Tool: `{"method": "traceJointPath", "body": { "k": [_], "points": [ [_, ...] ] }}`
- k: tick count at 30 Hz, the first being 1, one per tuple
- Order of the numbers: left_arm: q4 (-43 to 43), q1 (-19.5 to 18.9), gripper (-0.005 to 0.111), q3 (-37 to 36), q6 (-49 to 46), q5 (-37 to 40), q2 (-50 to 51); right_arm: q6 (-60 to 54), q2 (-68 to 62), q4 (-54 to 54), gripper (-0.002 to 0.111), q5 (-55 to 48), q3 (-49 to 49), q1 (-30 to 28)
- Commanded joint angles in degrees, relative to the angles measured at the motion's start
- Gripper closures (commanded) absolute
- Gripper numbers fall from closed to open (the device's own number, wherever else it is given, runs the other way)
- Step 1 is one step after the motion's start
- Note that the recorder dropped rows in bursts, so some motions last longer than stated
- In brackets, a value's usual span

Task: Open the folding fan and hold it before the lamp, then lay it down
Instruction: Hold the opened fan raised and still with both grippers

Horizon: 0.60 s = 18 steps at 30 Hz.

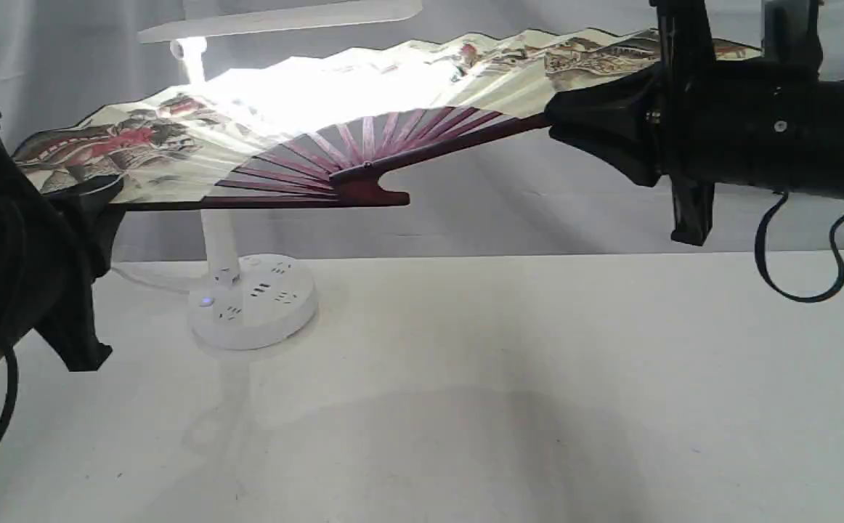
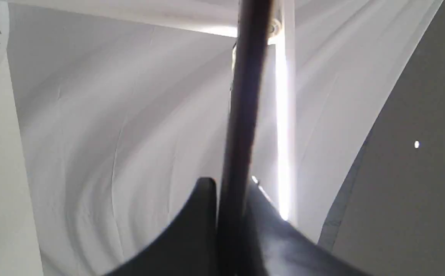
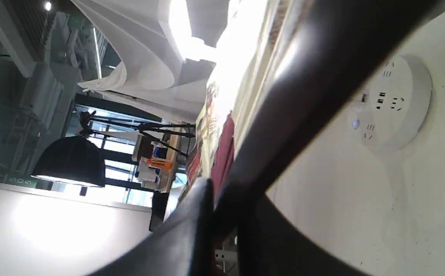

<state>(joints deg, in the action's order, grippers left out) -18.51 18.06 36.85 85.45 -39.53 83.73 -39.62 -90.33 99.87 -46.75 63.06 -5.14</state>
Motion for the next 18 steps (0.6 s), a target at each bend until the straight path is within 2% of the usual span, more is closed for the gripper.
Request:
{"method": "traceJointPath", "body": {
  "k": [1, 18],
  "points": [
    [-10.42, -2.13, 0.107, 0.15, 0.93, -4.01, -0.25, -2.72, 0.55, 0.07, 0.108, 11.60, 0.40, -2.20],
    [-10.42, -2.13, 0.107, 0.15, 0.93, -4.20, -0.25, -2.72, 0.55, 0.07, 0.108, 12.01, 0.40, -2.20]
  ]
}}
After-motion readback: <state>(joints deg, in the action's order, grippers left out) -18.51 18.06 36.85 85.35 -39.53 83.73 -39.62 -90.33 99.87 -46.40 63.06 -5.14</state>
